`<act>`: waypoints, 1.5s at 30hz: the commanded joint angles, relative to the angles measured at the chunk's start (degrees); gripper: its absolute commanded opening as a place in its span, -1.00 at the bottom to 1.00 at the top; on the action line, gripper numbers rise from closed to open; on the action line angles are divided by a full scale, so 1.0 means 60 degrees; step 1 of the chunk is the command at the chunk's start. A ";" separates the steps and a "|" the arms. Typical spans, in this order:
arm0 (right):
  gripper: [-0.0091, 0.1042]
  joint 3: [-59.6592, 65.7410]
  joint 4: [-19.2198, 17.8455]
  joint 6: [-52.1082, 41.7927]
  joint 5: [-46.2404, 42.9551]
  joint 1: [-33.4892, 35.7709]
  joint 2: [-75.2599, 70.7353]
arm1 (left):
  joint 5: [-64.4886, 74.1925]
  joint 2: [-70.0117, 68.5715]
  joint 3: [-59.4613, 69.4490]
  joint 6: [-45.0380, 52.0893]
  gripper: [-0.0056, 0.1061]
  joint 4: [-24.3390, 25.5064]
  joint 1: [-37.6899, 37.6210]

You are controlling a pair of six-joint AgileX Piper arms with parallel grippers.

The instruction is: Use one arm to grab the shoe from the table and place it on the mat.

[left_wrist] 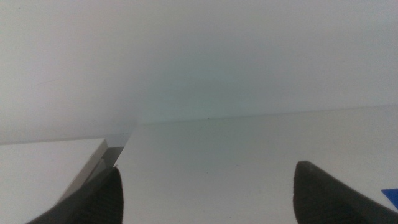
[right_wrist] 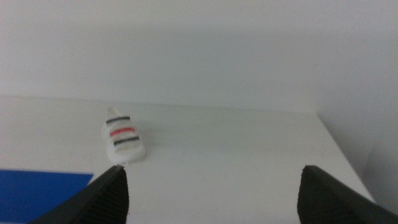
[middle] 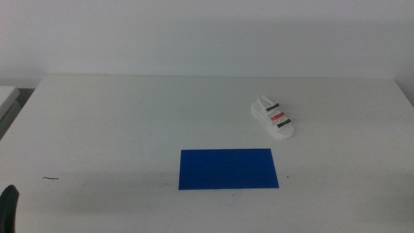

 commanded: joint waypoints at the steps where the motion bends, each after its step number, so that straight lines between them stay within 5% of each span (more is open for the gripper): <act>1: 0.80 -0.0126 -0.0029 -0.0020 0.0494 -0.0029 -0.0039 | -0.0118 0.0046 0.0003 -0.0013 0.78 -0.0038 -0.0002; 13: 0.80 -0.5924 -0.0601 -0.0020 0.4072 0.0021 0.6510 | -0.0118 0.0046 0.0003 -0.0013 0.78 -0.0038 -0.0002; 23: 0.80 -1.1222 -0.0533 0.0801 0.6636 0.2241 1.3224 | -0.0118 0.0046 0.0003 -0.0013 0.78 -0.0038 -0.0002; 35: 0.80 -1.7338 -0.0505 -0.1316 0.8019 0.3021 1.9348 | -0.0118 0.0046 0.0003 -0.0013 0.78 -0.0038 -0.0002; 45: 0.80 -1.8352 -0.1045 -0.1557 0.7152 0.2779 2.1421 | -0.0118 0.0046 0.0003 -0.0013 0.78 -0.0038 -0.0002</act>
